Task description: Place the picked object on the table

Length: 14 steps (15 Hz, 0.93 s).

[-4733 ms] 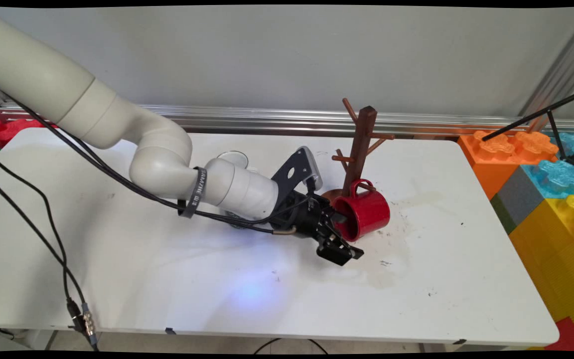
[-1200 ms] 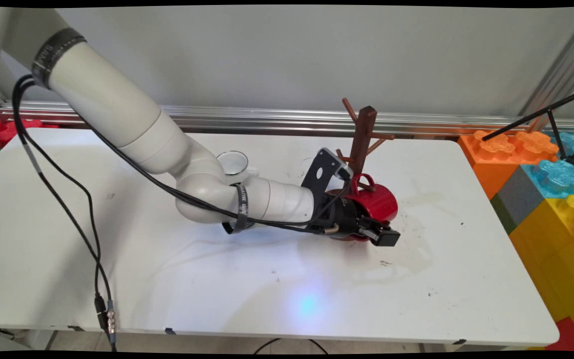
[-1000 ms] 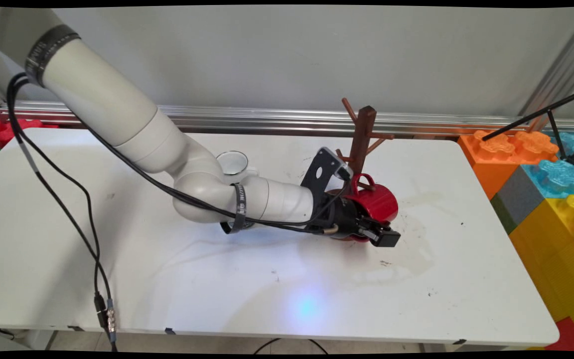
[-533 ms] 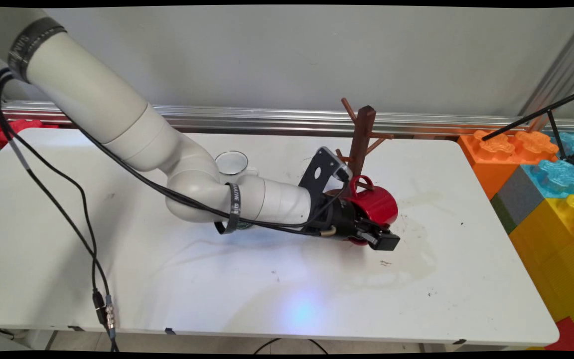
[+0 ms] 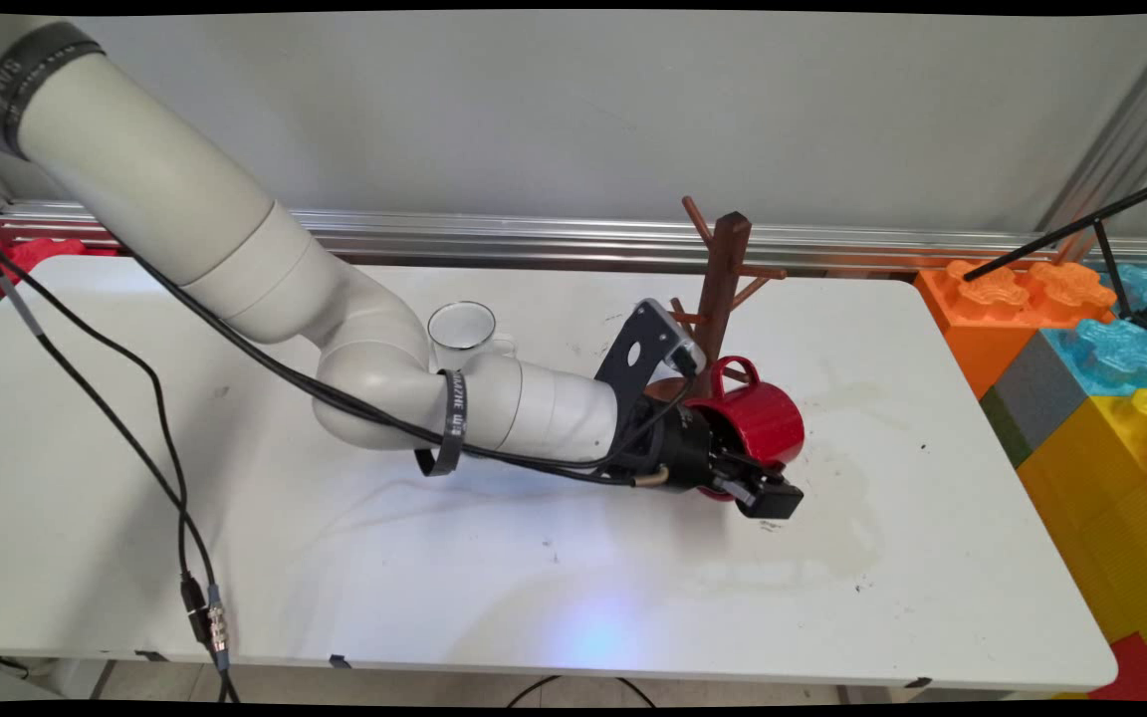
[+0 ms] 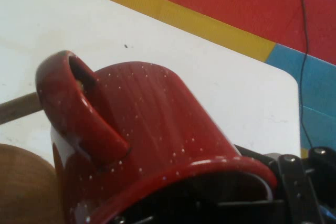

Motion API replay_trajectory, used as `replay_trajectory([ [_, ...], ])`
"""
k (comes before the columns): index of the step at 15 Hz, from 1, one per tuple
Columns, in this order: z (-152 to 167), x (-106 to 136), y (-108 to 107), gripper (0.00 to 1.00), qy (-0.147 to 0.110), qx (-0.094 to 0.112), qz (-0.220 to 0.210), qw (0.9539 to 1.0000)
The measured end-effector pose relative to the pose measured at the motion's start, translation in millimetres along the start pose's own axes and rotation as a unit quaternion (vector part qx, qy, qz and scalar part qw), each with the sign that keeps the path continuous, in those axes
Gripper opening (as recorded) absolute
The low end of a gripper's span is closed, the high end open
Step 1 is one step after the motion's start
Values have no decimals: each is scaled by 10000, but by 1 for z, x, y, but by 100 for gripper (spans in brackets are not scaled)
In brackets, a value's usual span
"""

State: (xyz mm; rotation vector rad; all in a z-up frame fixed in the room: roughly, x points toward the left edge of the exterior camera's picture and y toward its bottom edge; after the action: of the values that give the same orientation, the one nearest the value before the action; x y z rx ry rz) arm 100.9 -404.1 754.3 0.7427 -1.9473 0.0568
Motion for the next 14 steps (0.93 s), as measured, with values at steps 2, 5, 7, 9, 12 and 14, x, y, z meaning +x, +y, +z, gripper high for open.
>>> replay_trajectory([
  [2, -2, 0, 3, 0, -10, -49, 59, 10000],
  [5, -5, -2, 7, 0, -20, -101, 138, 9999],
  [7, -6, -2, 8, 0, -30, -136, 191, 9997],
  [9, -9, -4, 10, 0, -43, -154, 235, 9996],
  [12, -15, -5, 11, 0, -85, -166, 299, 9994],
  [14, -20, -7, 11, 0, -127, -161, 346, 9992],
])
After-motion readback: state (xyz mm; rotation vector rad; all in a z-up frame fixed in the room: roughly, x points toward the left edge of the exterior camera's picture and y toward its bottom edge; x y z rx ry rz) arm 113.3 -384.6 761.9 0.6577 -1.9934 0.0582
